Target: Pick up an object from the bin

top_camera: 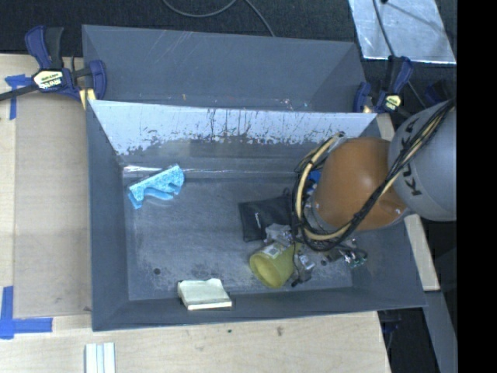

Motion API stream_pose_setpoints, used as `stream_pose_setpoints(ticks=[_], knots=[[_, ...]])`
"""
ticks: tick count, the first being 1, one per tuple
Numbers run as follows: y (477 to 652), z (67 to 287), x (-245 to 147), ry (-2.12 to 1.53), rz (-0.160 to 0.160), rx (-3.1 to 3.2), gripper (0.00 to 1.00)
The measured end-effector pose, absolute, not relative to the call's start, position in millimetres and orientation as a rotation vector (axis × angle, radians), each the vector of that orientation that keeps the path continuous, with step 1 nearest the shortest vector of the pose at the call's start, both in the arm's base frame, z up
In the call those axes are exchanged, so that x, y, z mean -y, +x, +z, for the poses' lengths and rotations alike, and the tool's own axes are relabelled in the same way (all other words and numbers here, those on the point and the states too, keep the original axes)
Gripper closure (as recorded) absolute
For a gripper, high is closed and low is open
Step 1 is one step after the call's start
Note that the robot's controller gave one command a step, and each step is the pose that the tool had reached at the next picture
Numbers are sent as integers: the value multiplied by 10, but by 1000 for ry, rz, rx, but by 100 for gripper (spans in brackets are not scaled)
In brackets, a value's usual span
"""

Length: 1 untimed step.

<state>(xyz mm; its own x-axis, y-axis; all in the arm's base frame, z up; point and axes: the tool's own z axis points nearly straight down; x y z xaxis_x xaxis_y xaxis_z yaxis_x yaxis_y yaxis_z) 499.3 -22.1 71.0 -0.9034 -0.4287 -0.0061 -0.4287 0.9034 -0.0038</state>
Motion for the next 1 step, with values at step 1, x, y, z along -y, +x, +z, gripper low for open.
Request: stream_pose_setpoints(ticks=[1], knots=[[4983,745,220,-689,-2,-3061,100]])
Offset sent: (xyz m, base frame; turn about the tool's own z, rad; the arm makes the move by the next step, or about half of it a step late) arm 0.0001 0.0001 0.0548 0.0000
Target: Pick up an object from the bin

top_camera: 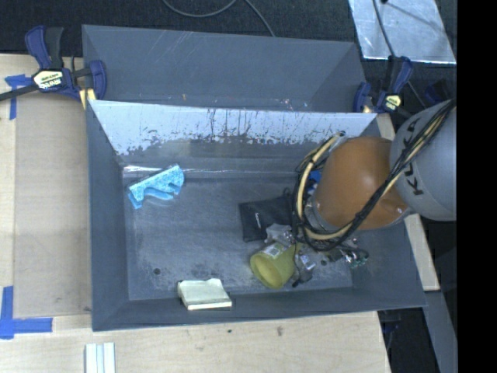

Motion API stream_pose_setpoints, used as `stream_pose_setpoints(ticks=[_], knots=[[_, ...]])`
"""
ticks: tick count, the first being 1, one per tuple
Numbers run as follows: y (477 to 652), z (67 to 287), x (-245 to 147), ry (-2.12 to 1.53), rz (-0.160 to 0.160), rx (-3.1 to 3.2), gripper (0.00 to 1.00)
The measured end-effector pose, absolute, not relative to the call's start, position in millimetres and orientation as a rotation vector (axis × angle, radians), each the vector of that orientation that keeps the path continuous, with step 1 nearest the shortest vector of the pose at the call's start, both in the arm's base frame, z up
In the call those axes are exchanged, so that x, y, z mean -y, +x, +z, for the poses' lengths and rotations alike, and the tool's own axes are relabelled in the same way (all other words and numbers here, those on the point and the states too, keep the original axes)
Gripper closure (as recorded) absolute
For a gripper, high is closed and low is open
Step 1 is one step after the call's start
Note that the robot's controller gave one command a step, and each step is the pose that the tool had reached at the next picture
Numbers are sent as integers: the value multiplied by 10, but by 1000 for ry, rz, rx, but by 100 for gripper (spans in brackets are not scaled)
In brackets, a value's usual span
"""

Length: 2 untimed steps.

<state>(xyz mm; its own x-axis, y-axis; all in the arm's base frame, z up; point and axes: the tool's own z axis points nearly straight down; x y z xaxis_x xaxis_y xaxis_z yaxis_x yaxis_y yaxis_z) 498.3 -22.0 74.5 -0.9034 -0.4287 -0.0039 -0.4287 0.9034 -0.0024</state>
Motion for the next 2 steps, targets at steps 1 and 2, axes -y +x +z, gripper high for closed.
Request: stream_pose_setpoints(ticks=[1,2], knots=[[4976,891,219,-688,-1,-3064,100],[4991,1040,221,-685,-4,-3059,100]])
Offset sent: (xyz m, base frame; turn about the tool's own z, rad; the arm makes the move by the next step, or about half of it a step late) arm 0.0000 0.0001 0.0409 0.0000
